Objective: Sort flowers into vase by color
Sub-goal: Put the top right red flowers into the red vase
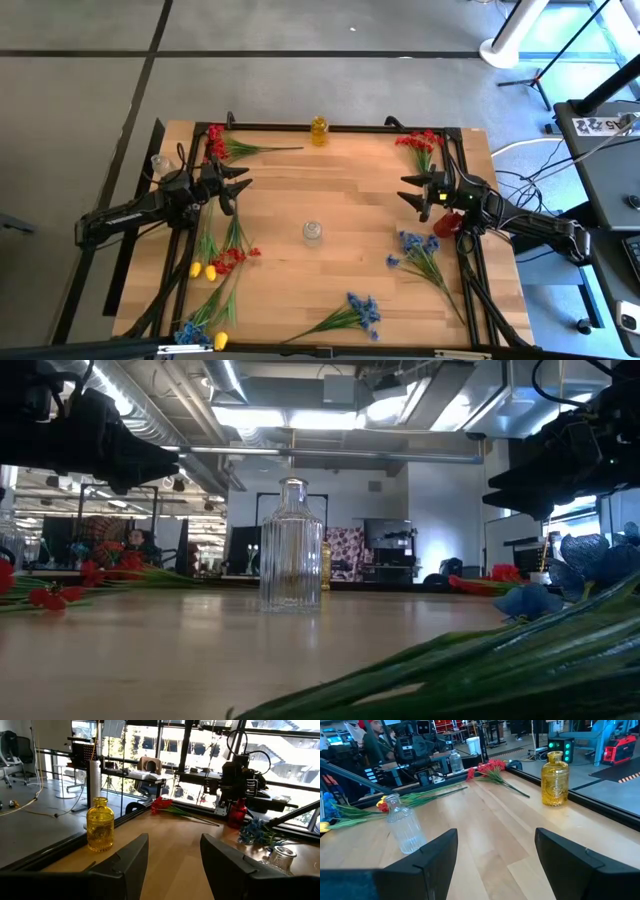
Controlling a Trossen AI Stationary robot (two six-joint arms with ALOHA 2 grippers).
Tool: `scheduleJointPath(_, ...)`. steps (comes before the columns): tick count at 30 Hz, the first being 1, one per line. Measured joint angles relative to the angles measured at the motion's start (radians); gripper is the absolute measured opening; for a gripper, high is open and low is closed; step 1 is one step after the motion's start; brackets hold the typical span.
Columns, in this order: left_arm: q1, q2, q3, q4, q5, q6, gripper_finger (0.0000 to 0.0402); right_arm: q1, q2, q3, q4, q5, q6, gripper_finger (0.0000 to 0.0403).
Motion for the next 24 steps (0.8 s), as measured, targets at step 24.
scheduleJointPath(24, 0.000, 0.000, 0.000, 0.000, 0.000, 0.000, 0.0176, 0.000, 0.113, 0.047, 0.225, 0.376, 0.815, 0.0264)
